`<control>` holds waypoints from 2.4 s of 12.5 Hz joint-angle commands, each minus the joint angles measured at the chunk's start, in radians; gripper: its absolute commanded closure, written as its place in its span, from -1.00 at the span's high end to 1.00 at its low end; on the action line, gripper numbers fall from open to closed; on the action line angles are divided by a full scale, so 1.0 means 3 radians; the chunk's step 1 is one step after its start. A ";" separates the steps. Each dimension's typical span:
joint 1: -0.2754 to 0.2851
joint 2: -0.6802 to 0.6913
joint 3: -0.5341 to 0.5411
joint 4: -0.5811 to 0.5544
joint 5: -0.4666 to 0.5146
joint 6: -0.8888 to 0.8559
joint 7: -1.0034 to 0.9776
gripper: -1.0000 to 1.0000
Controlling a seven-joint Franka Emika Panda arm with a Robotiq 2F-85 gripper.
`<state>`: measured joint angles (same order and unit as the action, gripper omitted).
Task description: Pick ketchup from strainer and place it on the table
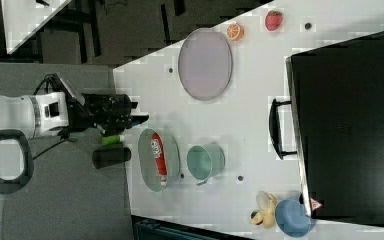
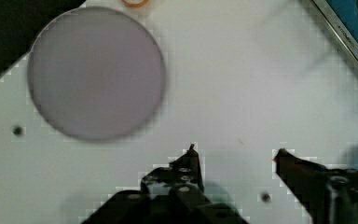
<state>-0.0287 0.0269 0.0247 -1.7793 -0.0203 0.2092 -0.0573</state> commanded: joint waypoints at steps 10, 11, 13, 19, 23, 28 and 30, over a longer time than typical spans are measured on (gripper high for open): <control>-0.0080 -0.0320 0.1363 -0.0253 0.0130 -0.0027 0.0289 1.00; -0.0069 -0.0253 0.1522 -0.0256 0.0116 0.0038 0.0294 1.00; -0.0049 -0.0082 0.1828 -0.0266 0.0112 0.0182 0.0294 1.00; 0.0045 0.0458 0.2391 -0.0720 0.0091 0.1107 0.0320 1.00; 0.0110 0.0780 0.2374 -0.1214 -0.0342 0.2087 0.0567 1.00; 0.0112 0.1362 0.2282 -0.1310 -0.1107 0.2609 0.0968 1.00; 0.0119 0.1567 0.2226 -0.1276 -0.1300 0.2669 0.1083 1.00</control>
<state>0.0163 0.5200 0.6978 -2.1660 -0.3882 0.9976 0.1938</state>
